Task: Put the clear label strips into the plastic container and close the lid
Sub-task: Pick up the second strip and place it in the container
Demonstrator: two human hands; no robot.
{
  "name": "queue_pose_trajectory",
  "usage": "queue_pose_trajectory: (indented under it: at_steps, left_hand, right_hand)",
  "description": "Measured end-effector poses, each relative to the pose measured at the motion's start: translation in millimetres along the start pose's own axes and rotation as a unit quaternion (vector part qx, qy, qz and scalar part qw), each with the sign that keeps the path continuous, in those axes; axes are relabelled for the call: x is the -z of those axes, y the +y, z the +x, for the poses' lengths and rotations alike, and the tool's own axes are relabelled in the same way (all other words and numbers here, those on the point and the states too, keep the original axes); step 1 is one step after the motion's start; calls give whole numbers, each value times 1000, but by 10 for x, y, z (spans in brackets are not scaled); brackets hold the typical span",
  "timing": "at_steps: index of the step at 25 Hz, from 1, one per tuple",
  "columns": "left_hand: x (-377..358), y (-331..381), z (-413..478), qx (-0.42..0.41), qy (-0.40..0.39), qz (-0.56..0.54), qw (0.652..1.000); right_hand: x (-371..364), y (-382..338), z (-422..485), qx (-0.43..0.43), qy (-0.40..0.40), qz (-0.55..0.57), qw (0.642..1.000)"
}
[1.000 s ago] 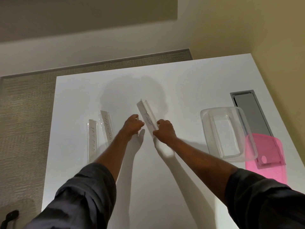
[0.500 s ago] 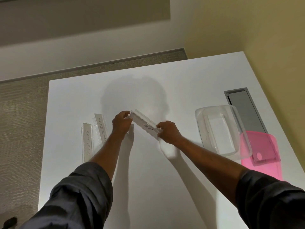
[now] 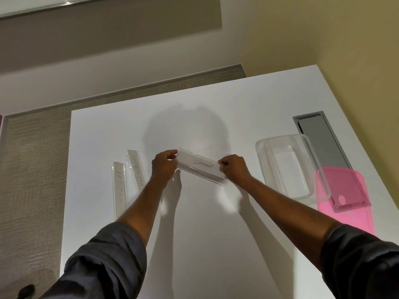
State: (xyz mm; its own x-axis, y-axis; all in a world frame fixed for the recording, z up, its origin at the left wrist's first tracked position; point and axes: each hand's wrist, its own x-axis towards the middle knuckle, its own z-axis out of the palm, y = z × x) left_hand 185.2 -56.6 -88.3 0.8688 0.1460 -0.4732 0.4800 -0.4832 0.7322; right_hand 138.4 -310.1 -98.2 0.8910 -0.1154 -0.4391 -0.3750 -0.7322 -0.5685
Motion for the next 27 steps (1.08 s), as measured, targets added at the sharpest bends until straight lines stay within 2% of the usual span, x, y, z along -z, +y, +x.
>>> queue_pose_trajectory:
  at_steps: [7,11,14,19,27]
  left_hand:
    - [-32,102,-184,32,4,-68,997]
    - [-13,211,-292,50,6,-114,992]
    - [-4,320,-398,58,-20,-147,987]
    - [-92,571,-628,23,-61,-153,986]
    - [-398,1055,-906,-36,-141,-134,980]
  right_hand:
    - [273,133,-150,-5,-17,38,999]
    - [414,175,-340,-2,-26,87,996]
    - [488,257,-547,-6,-17,145,989]
    - [746,411,-910,-17,-37,200,979]
    - [1311,727,-1285,-39,-116,303,945]
